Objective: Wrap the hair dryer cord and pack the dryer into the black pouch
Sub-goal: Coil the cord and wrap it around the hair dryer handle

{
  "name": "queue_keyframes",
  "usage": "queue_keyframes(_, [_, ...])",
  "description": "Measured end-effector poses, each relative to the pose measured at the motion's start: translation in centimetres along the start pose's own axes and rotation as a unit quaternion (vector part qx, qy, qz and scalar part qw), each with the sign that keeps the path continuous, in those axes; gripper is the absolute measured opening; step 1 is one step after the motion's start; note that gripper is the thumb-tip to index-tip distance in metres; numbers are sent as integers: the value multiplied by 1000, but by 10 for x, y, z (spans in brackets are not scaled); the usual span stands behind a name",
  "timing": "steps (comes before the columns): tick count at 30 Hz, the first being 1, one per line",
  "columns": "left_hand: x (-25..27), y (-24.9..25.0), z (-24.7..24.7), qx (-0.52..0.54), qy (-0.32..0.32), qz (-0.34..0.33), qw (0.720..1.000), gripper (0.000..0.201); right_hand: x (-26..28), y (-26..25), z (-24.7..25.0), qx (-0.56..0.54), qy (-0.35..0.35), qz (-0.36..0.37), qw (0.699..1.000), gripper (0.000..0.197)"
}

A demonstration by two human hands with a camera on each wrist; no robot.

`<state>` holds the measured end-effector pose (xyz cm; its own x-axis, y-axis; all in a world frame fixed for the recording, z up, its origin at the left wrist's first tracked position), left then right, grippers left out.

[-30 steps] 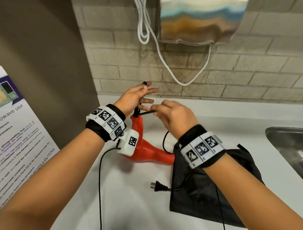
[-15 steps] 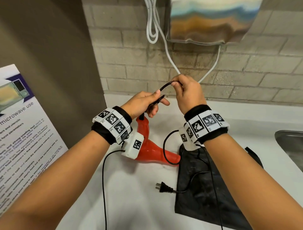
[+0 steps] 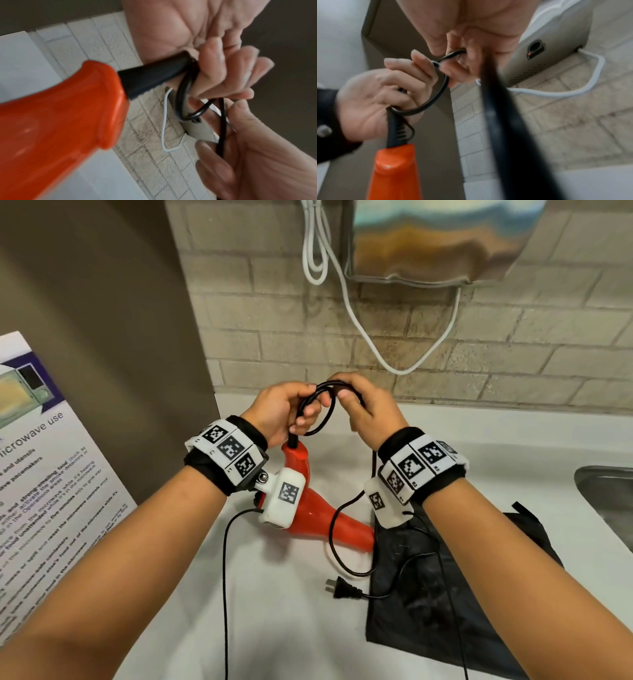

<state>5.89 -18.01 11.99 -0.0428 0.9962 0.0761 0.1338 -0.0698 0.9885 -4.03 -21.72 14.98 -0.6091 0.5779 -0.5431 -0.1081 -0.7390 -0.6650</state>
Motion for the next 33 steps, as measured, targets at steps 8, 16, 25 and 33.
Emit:
queue_keyframes(8, [2,2,-3,-9,-30,38,999,41,-9,2,-4,-83,16,-44,995,27])
queue_keyframes(16, [3,9,-9,-117,23,-23,993,37,-14,-2,-5,-24,49,-29,998,35])
queue_keyframes(25, [6,2,-8,1,-26,46,999,41,-4,4,-4,-7,27,7,1000,25])
queue_keyframes(33, [2,2,10,178,6,11,984,39,37,43,-43,36,-95,-122,987,19])
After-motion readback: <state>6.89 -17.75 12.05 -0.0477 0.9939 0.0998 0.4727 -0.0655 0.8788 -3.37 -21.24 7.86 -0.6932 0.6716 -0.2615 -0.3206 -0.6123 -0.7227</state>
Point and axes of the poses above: each hand's wrist, its own x-axis away from the middle knuckle, its own z-axis out of the back of the hand, y = z × x, the point moved 8 cm from there along -x, towards the middle knuckle, and after that the axes turned 3 degrees about z, right-handed, at the moved point
